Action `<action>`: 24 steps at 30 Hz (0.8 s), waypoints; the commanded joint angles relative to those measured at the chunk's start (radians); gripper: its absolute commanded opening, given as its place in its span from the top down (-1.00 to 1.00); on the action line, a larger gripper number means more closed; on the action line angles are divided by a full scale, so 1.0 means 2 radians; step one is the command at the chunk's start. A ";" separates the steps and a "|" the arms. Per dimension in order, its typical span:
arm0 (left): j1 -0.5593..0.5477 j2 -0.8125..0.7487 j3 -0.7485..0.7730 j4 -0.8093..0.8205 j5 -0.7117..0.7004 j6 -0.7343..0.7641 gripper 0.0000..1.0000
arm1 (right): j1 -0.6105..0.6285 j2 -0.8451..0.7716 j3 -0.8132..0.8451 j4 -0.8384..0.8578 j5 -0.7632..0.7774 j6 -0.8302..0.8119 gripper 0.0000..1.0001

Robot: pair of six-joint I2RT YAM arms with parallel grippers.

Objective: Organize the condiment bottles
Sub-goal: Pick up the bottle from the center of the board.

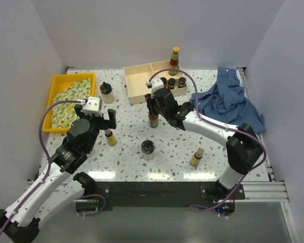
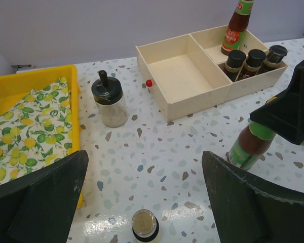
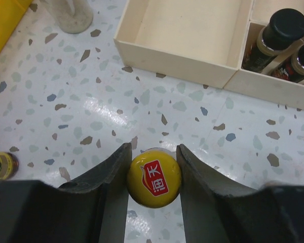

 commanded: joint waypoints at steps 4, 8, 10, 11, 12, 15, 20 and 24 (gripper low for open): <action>-0.001 0.003 0.002 0.026 -0.008 -0.014 -1.00 | 0.002 -0.019 0.130 -0.062 0.002 -0.005 1.00; -0.003 -0.001 0.001 0.027 -0.008 -0.014 -1.00 | 0.001 -0.007 0.203 -0.112 0.000 -0.022 1.00; -0.003 -0.001 0.001 0.028 -0.007 -0.014 -1.00 | 0.000 0.004 0.242 -0.124 0.002 -0.036 1.00; -0.004 -0.001 0.002 0.028 -0.007 -0.014 -1.00 | -0.004 0.010 0.255 -0.129 0.002 -0.040 1.00; -0.004 -0.001 0.002 0.028 -0.006 -0.014 -1.00 | -0.008 0.014 0.284 -0.133 0.002 -0.045 1.00; -0.004 -0.003 0.002 0.028 -0.007 -0.014 -1.00 | -0.025 0.041 0.346 -0.142 0.004 -0.056 1.00; -0.004 -0.005 0.001 0.028 -0.011 -0.014 -1.00 | -0.064 0.108 0.474 -0.143 -0.023 -0.062 1.00; -0.004 -0.005 0.001 0.027 -0.011 -0.014 -1.00 | -0.099 0.161 0.548 -0.138 -0.035 -0.039 1.00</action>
